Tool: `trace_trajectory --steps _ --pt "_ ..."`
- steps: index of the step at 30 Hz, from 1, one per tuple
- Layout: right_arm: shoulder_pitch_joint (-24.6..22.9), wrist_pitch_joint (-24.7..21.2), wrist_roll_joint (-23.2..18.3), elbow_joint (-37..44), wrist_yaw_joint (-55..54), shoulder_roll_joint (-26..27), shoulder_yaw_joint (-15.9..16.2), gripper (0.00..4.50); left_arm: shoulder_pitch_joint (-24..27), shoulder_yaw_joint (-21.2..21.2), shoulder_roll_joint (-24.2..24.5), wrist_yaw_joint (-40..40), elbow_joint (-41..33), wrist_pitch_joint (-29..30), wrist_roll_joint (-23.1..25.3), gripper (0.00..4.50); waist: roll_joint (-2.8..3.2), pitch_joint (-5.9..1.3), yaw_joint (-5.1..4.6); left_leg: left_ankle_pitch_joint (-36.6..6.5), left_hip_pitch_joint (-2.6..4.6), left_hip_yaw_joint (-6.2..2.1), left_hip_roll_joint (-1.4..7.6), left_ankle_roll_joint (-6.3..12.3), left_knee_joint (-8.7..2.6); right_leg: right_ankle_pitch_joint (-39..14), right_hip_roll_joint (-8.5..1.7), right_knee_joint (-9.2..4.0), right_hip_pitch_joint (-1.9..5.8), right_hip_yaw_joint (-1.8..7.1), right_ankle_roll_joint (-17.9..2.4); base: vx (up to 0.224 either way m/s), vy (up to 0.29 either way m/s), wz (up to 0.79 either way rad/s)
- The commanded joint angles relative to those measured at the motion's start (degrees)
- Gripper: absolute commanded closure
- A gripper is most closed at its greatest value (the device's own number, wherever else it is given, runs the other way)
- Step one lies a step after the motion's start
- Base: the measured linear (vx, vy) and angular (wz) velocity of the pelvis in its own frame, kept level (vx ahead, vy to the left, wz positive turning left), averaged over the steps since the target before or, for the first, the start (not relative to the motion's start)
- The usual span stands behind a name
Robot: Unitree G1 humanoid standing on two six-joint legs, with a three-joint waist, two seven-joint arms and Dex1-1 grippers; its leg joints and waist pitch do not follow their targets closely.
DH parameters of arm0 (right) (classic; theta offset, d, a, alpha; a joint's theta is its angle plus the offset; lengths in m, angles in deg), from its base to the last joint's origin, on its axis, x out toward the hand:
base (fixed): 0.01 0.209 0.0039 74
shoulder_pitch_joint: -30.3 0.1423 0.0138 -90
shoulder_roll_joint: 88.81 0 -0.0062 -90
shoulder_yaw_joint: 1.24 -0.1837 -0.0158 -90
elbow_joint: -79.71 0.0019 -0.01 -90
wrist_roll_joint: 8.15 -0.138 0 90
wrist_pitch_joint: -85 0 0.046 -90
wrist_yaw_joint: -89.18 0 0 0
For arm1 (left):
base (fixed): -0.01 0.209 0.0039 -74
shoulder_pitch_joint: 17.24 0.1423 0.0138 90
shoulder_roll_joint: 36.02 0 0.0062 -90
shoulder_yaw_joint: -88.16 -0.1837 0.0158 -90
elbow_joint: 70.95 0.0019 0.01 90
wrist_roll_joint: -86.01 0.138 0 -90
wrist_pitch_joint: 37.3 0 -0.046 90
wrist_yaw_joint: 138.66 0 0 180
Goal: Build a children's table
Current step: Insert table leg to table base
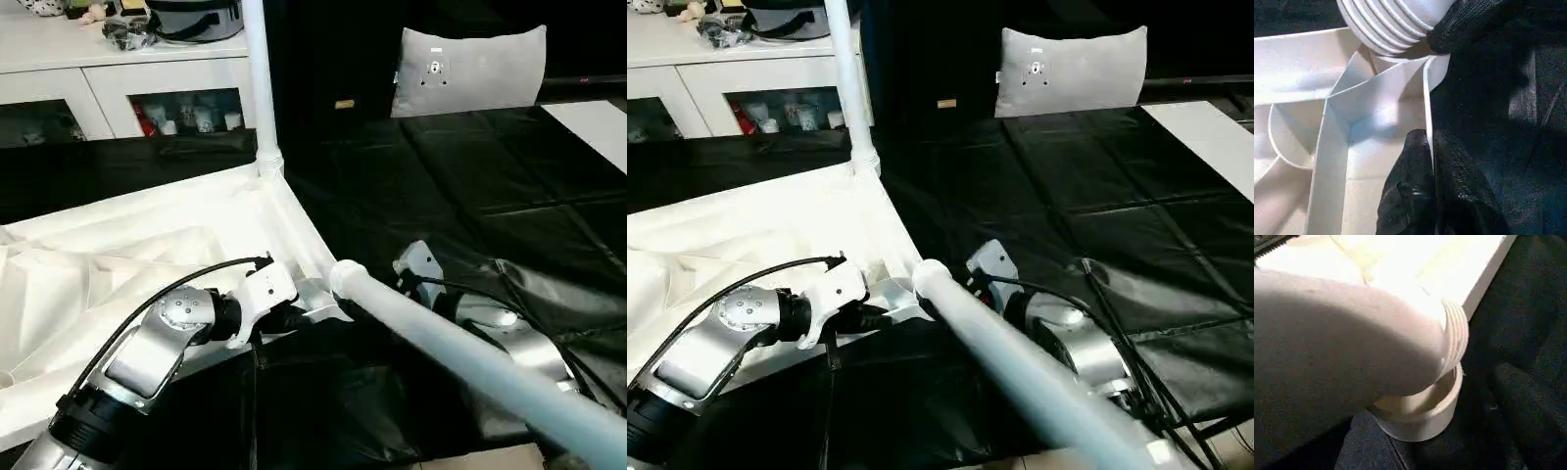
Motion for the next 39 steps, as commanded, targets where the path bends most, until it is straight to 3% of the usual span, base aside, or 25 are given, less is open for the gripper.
trace_trajectory --steps 1,13,18,26,38,39 --pt "-1.4 -1.3 1.7 -0.3 -1.1 -0.9 -0.1 0.01 -1.4 1.0 0.6 0.9 -3.7 -0.8 -0.6 4.50 0.07 -3.12 0.08 -3.2 -1.01 0.25 1.12 3.61 -3.89 -11.4 -3.26 -3.10 3.95 3.71 -9.4 0.000 0.000 0.00" --pt "-4.1 -1.5 1.9 3.4 -1.6 -1.3 0.0 0.01 -0.5 0.8 0.6 0.6 -4.7 -0.1 -0.7 4.50 -0.38 -3.20 0.18 -1.5 -1.13 0.26 1.13 4.31 -3.75 -10.2 -3.25 -2.79 4.07 3.77 -9.6 0.000 0.000 0.00" --pt "-4.7 3.7 3.6 4.4 -0.2 -2.9 0.2 0.01 -0.1 0.9 1.0 0.7 -5.0 0.1 -0.7 4.50 -0.42 -3.17 0.25 -1.7 -1.06 0.32 1.09 4.44 -3.70 -11.6 -3.24 -2.92 4.00 3.73 -9.1 0.000 0.000 0.00" --pt "-5.4 6.4 2.8 7.2 2.0 -3.6 0.0 0.01 0.1 0.9 1.0 0.6 -5.3 0.6 -0.7 4.50 -0.69 -3.27 0.30 -0.2 -1.18 0.30 1.08 5.68 -3.50 -10.1 -3.24 -2.63 4.06 3.74 -9.7 0.000 0.000 0.00" --pt "-6.4 13.6 5.3 8.2 3.7 -4.0 1.7 0.01 0.3 0.7 1.1 0.6 -5.5 0.8 -0.7 4.50 -0.59 -3.15 0.20 -1.5 -1.18 0.28 1.05 5.59 -3.50 -11.8 -3.15 -2.80 4.03 3.65 -9.3 0.000 0.000 0.00" --pt "-6.4 16.2 6.4 7.6 3.6 -4.2 2.0 0.01 0.3 0.6 1.1 0.6 -5.6 0.9 -0.7 4.50 -0.55 -3.16 0.17 -1.6 -1.18 0.29 1.03 5.57 -3.46 -12.0 -3.17 -2.85 4.02 3.66 -9.3 0.000 0.000 0.00"
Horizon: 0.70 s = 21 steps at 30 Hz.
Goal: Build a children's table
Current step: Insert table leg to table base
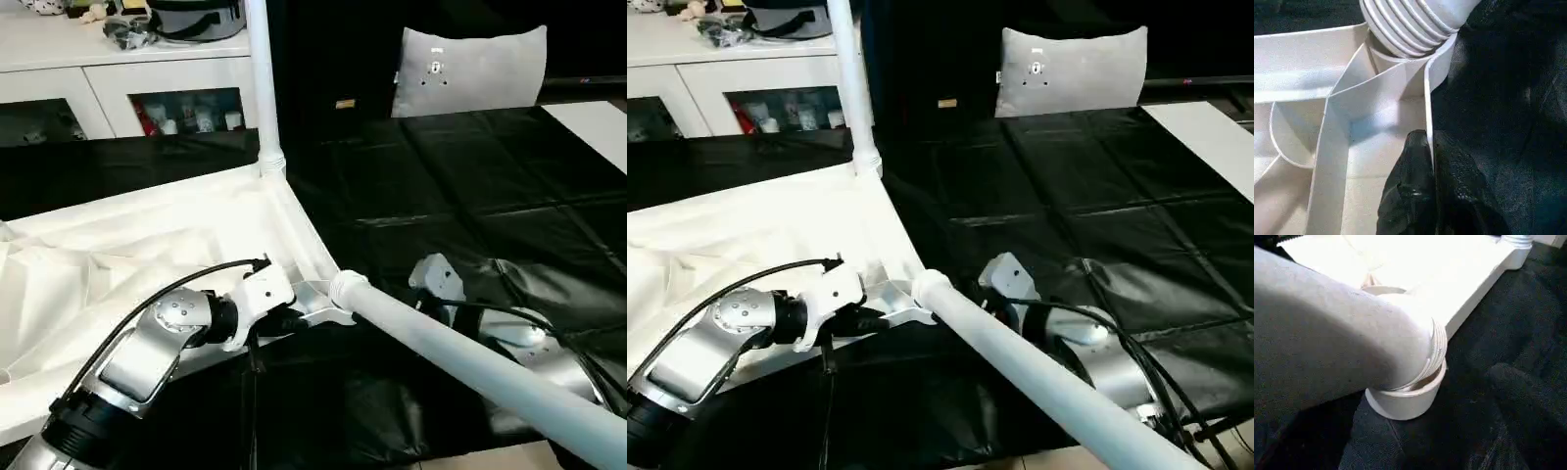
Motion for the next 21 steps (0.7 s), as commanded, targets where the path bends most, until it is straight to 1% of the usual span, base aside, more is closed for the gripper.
trace_trajectory --steps 1,2,3,6,7,8,10,12,13,15,21 --pt "-0.3 4.4 2.0 1.3 0.7 0.1 2.3 0.01 -0.6 0.6 -0.1 0.3 -3.5 -0.3 -0.7 4.50 -0.41 -3.25 0.18 -1.8 -1.15 0.28 1.02 5.47 -3.66 -12.1 -3.21 -3.03 4.04 3.64 -9.2 0.000 0.000 0.00" --pt "-0.3 5.1 2.2 1.2 0.7 0.1 2.3 0.01 -0.6 0.5 -0.1 0.3 -3.6 -0.3 -0.7 4.50 -0.42 -3.25 0.17 -1.8 -1.14 0.28 1.02 5.48 -3.66 -12.1 -3.20 -3.01 4.02 3.65 -9.2 0.000 0.000 0.00" --pt "-0.3 6.7 2.5 0.9 0.8 0.1 2.3 0.01 -0.6 0.5 -0.1 0.3 -3.6 -0.2 -0.7 4.50 -0.46 -3.20 0.16 -2.2 -1.18 0.31 1.02 5.55 -3.67 -12.5 -3.22 -3.08 4.01 3.64 -9.1 0.000 0.000 0.00" --pt "-0.5 8.6 2.5 1.1 1.9 0.0 2.7 0.01 -0.6 0.5 0.0 0.5 -3.7 -0.1 -0.7 4.50 -0.52 -3.17 0.12 -2.9 -1.16 0.32 0.97 5.63 -3.66 -13.8 -3.17 -3.19 3.97 3.59 -8.8 0.000 0.000 0.00" --pt "-0.5 9.2 2.6 1.3 2.5 -0.2 3.0 0.01 -0.6 0.5 0.1 0.5 -3.7 -0.1 -0.7 4.50 -0.56 -3.18 0.10 -2.9 -1.20 0.31 0.95 5.70 -3.63 -13.7 -3.11 -3.12 3.99 3.56 -8.8 0.000 0.000 0.00" --pt "-0.6 9.8 2.9 1.4 2.9 -0.4 3.3 0.01 -0.5 0.5 0.1 0.5 -3.8 -0.1 -0.7 4.50 -0.46 -3.15 0.09 -2.8 -1.21 0.28 0.97 5.81 -3.64 -13.6 -3.12 -3.13 3.97 3.60 -8.8 0.000 0.000 0.00" --pt "-0.7 11.1 3.5 1.4 3.7 -0.6 3.9 0.01 -0.4 0.5 0.2 0.5 -3.9 0.0 -0.7 4.50 -0.54 -3.25 0.13 -2.4 -1.16 0.20 1.13 6.07 -3.63 -12.3 -3.12 -2.88 3.95 3.63 -9.3 0.000 0.000 0.00" --pt "-0.6 12.3 4.4 1.2 3.7 -0.8 4.3 0.01 -0.3 0.4 0.3 0.5 -4.0 0.1 -0.7 4.50 -0.51 -3.25 0.18 -2.2 -1.17 0.25 1.13 6.11 -3.58 -12.0 -3.17 -2.87 3.95 3.69 -9.5 0.000 0.000 0.00" --pt "-0.4 13.8 5.5 0.4 3.4 -1.0 4.8 0.01 -0.3 0.4 0.2 0.5 -4.0 0.2 -0.7 4.50 -0.53 -3.24 0.20 -2.1 -1.18 0.21 1.15 6.08 -3.60 -11.7 -3.18 -2.82 3.96 3.70 -9.7 0.000 0.000 0.00" --pt "-0.1 15.1 6.8 -0.8 2.8 -1.1 5.1 0.01 -0.2 0.3 0.3 0.5 -4.0 0.2 -0.7 4.50 -0.62 -3.21 0.14 -2.0 -1.17 0.25 1.07 6.07 -3.58 -11.5 -3.14 -2.80 3.97 3.71 -9.8 0.000 0.000 0.00" --pt "0.0 16.0 6.7 -1.5 2.6 -0.9 4.7 0.01 -0.1 0.3 0.2 0.4 -4.2 0.3 -0.6 4.50 -0.68 -3.22 0.12 -2.1 -1.15 0.22 1.11 6.44 -3.55 -11.5 -3.13 -2.75 4.03 3.72 -10.0 0.000 0.000 0.00"
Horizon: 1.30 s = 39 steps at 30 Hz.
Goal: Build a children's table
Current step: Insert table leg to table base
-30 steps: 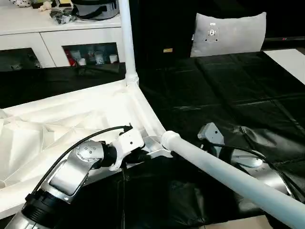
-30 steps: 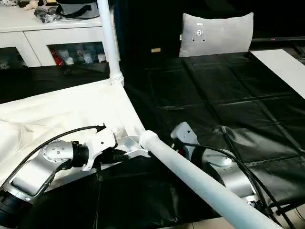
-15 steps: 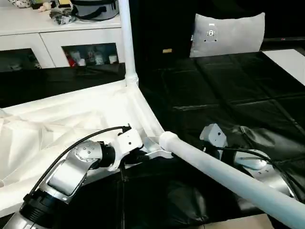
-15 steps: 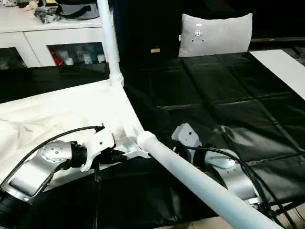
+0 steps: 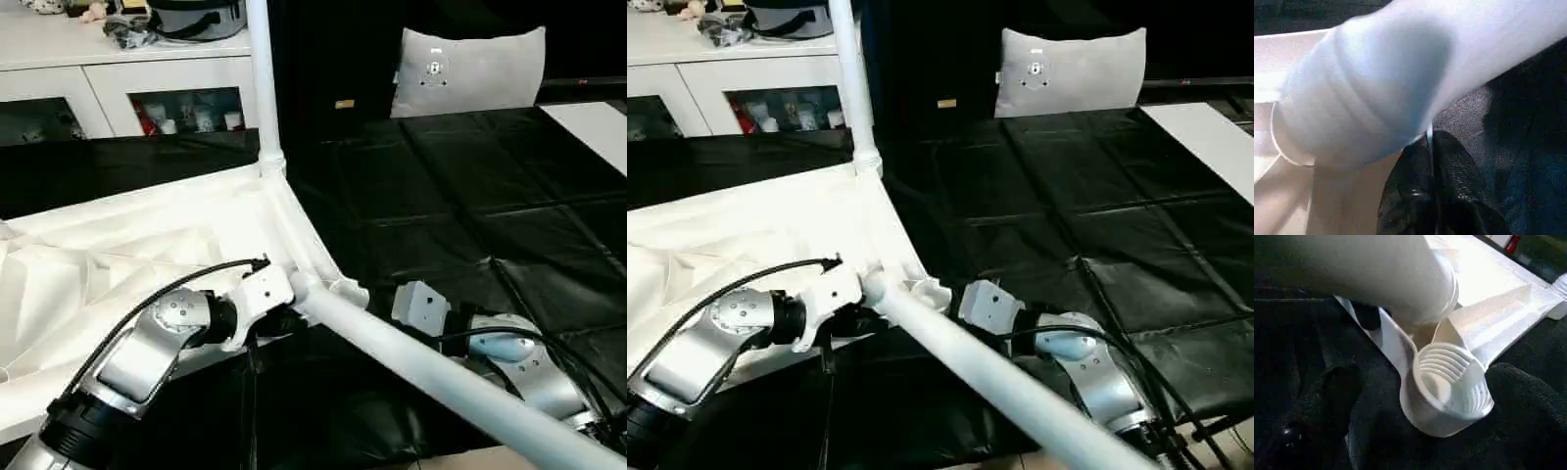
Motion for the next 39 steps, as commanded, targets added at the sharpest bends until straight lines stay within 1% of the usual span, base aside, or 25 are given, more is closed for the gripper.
trace_trajectory --steps 1,4,6,9,13,14,15,16,17,22,25,27,29,30,32,33,34,37,39 --pt "0.2 1.6 0.1 0.5 0.0 0.1 -0.1 0.01 -0.3 0.2 0.0 0.4 -3.2 -0.4 -0.6 4.50 -0.43 -3.38 0.12 -2.0 -1.12 0.27 1.11 6.54 -3.69 -11.2 -3.10 -2.92 3.99 3.72 -10.1 0.000 0.000 0.00" --pt "0.0 2.6 0.0 0.6 0.2 0.2 -0.3 0.01 -0.3 0.1 0.0 0.3 -3.2 -0.4 -0.6 4.50 -0.40 -3.41 0.10 -1.7 -1.18 0.26 1.08 6.66 -3.64 -10.9 -3.10 -2.85 4.06 3.72 -10.3 0.000 0.000 0.00" --pt "-0.3 4.3 -0.7 1.1 0.7 0.2 -0.6 0.01 -0.3 0.0 -0.1 0.4 -3.1 -0.4 -0.5 4.50 -0.39 -3.39 0.09 -1.9 -1.11 0.29 1.12 6.77 -3.63 -10.8 -3.10 -2.86 3.97 3.74 -10.4 0.000 0.000 0.00" --pt "-0.5 4.8 -0.9 1.5 1.1 -0.1 -0.6 0.01 -0.3 -0.1 -0.1 0.4 -3.2 -0.3 -0.5 4.50 -0.45 -3.38 0.05 -2.0 -1.21 0.26 1.08 6.83 -3.62 -10.9 -3.06 -2.84 4.08 3.74 -10.5 0.000 0.000 0.00" --pt "-0.7 4.9 -1.0 1.8 1.4 -0.2 -0.4 0.01 -0.2 -0.2 -0.2 0.4 -3.3 -0.2 -0.5 4.50 -0.46 -3.38 0.09 -2.3 -1.14 0.28 1.09 6.82 -3.61 -11.5 -3.08 -2.92 4.04 3.73 -10.4 0.000 0.000 0.00" --pt "-0.8 4.9 -1.2 1.9 1.6 -0.2 -0.2 0.01 -0.1 -0.3 -0.1 0.5 -3.5 -0.1 -0.6 4.50 -0.73 -3.39 0.07 -2.3 -1.18 0.31 1.08 6.86 -3.61 -11.5 -3.06 -2.90 4.06 3.75 -10.3 0.000 0.000 0.00" --pt "-1.1 4.9 -1.7 2.4 2.1 -0.1 -0.1 0.01 0.2 -0.3 0.0 0.5 -3.8 0.0 -0.7 4.50 -0.57 -3.39 0.11 -2.0 -1.20 0.25 1.12 6.94 -3.61 -11.4 -3.10 -2.83 4.06 3.74 -10.3 0.000 0.000 0.00" --pt "-1.2 4.8 -2.0 2.5 2.3 -0.1 -0.1 0.01 0.3 -0.2 0.0 0.6 -3.9 0.1 -0.7 4.50 -0.55 -3.41 0.13 -2.0 -1.17 0.24 1.15 6.95 -3.60 -11.3 -3.13 -2.83 4.08 3.76 -10.3 0.000 0.000 0.00" --pt "-1.2 4.7 -2.3 2.7 2.6 -0.2 -0.1 0.01 0.3 -0.3 0.0 0.6 -3.9 0.1 -0.7 4.50 -0.71 -3.38 0.11 -2.0 -1.23 0.23 1.17 7.02 -3.63 -11.3 -3.13 -2.82 4.10 3.77 -10.2 0.000 0.000 0.00" --pt "-0.8 7.1 -2.6 3.8 4.2 -1.0 -0.1 0.01 0.1 -0.3 0.0 0.6 -3.6 0.2 -0.7 4.50 -0.54 -3.31 0.12 -2.5 -1.15 0.26 1.14 7.04 -3.61 -12.2 -3.09 -2.97 3.98 3.74 -10.0 0.000 0.000 0.00" --pt "-0.6 7.8 -2.8 4.6 4.7 -1.0 -0.1 0.01 0.0 -0.3 0.0 0.7 -3.5 0.2 -0.7 4.50 -0.58 -3.35 0.13 -2.4 -1.16 0.25 1.11 7.08 -3.59 -12.1 -3.08 -2.95 4.00 3.75 -9.9 0.000 0.000 0.00" --pt "0.1 8.9 -2.2 5.4 4.7 -0.9 0.3 0.01 -0.2 -0.3 0.1 0.8 -3.3 0.2 -0.6 4.50 -0.32 -3.33 0.11 -2.7 -1.13 0.24 1.12 6.93 -3.59 -12.3 -3.06 -3.00 3.96 3.72 -9.8 0.000 0.000 0.00" --pt "0.5 9.7 -1.5 5.6 4.7 -0.9 0.6 0.01 -0.2 -0.4 0.1 0.8 -3.2 0.1 -0.6 4.50 -0.26 -3.37 0.10 -2.7 -1.12 0.18 1.15 6.85 -3.59 -11.9 -3.05 -2.92 3.97 3.73 -9.9 0.000 0.000 0.00" --pt "0.5 10.0 -1.2 5.6 4.6 -1.0 0.7 0.01 -0.3 -0.4 0.1 0.8 -3.1 0.1 -0.5 4.50 -0.35 -3.32 0.02 -2.9 -1.18 0.21 1.11 6.76 -3.59 -12.0 -3.01 -2.92 3.97 3.72 -9.9 0.000 0.000 0.00" --pt "0.8 10.9 -0.5 5.4 4.8 -1.1 1.0 0.01 -0.4 -0.5 0.0 0.8 -3.0 0.0 -0.4 4.50 -0.29 -3.28 0.01 -3.7 -1.11 0.27 1.07 6.47 -3.59 -12.8 -3.03 -3.06 3.92 3.76 -9.8 0.000 0.000 0.00" --pt "1.0 12.2 0.2 5.3 4.7 -1.2 1.2 0.01 -0.6 -0.6 -0.1 0.9 -3.0 0.0 -0.4 4.50 -0.07 -3.27 0.04 -4.0 -1.15 0.20 1.06 6.32 -3.61 -13.1 -3.02 -3.04 3.95 3.74 -9.7 0.000 0.000 0.00" --pt "1.0 12.3 0.3 5.3 4.7 -1.2 1.3 0.01 -0.6 -0.6 -0.1 0.9 -3.0 0.1 -0.4 4.50 -0.23 -3.25 -0.01 -4.3 -1.12 0.24 1.06 6.14 -3.61 -13.4 -2.99 -3.11 3.92 3.74 -9.6 0.000 0.000 0.00" --pt "1.4 14.1 1.8 5.3 4.4 -1.1 2.1 0.01 -0.6 -0.7 0.0 1.0 -2.9 0.0 -0.3 4.50 -0.22 -3.22 0.01 -4.7 -1.15 0.18 1.07 6.06 -3.66 -13.7 -2.99 -3.13 3.92 3.75 -9.4 0.000 0.000 0.00" --pt "1.9 16.0 4.1 5.0 3.9 -1.0 3.5 0.01 -0.6 -0.7 0.1 1.0 -3.0 0.0 -0.3 4.50 -0.39 -3.23 0.04 -5.0 -1.16 0.17 1.08 5.83 -3.66 -14.2 -3.02 -3.10 3.93 3.73 -9.2 0.000 0.000 0.00"
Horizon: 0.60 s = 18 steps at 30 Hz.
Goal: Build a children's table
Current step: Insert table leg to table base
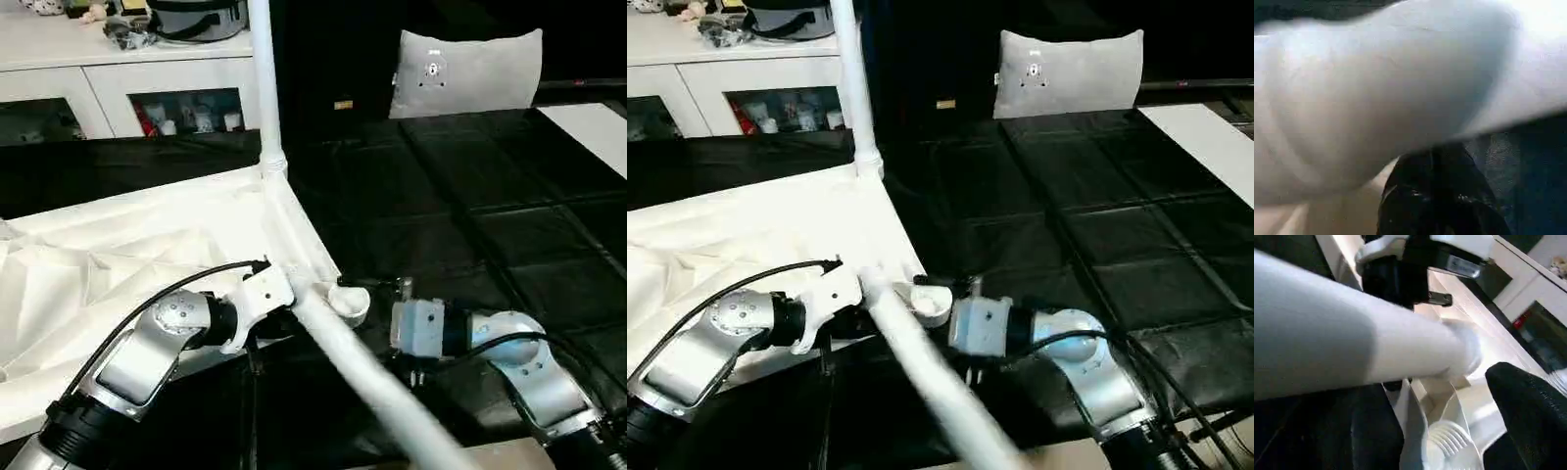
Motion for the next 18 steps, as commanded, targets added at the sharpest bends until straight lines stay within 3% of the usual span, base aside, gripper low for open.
trace_trajectory --steps 1,9,17,18 --pt "1.2 1.8 1.4 0.4 0.1 0.0 1.1 0.01 -1.0 -0.5 -0.1 0.7 -2.1 -0.7 -0.4 4.50 -0.20 -3.26 0.05 -5.0 -1.20 0.21 1.02 5.87 -4.04 -14.3 -3.00 -3.61 3.94 3.67 -9.2 0.000 0.000 0.00" --pt "2.7 6.4 6.1 -2.9 -3.7 1.8 2.1 0.01 -1.1 -0.4 -0.1 0.6 -2.0 -0.6 -0.3 4.50 -0.17 -3.36 0.02 -4.3 -1.22 0.15 1.04 5.95 -4.00 -12.9 -3.01 -3.30 3.92 3.77 -9.8 0.000 0.000 0.00" --pt "1.6 3.4 4.8 -2.9 -4.6 3.5 2.4 0.01 -1.1 -0.6 -0.2 0.8 -1.9 -0.4 -0.3 4.50 -0.05 -3.32 -0.08 -5.0 -1.19 0.14 1.03 5.98 -4.04 -12.6 -2.96 -3.35 4.05 3.76 -10.0 0.000 0.000 0.00" --pt "1.4 3.6 5.0 -3.1 -4.9 3.6 2.3 0.01 -1.2 -0.7 -0.1 0.9 -1.8 -0.5 -0.2 4.50 0.34 -3.31 -0.06 -5.1 -1.13 0.11 1.06 5.87 -4.05 -12.6 -2.98 -3.32 3.97 3.76 -10.0 0.000 0.000 0.00"
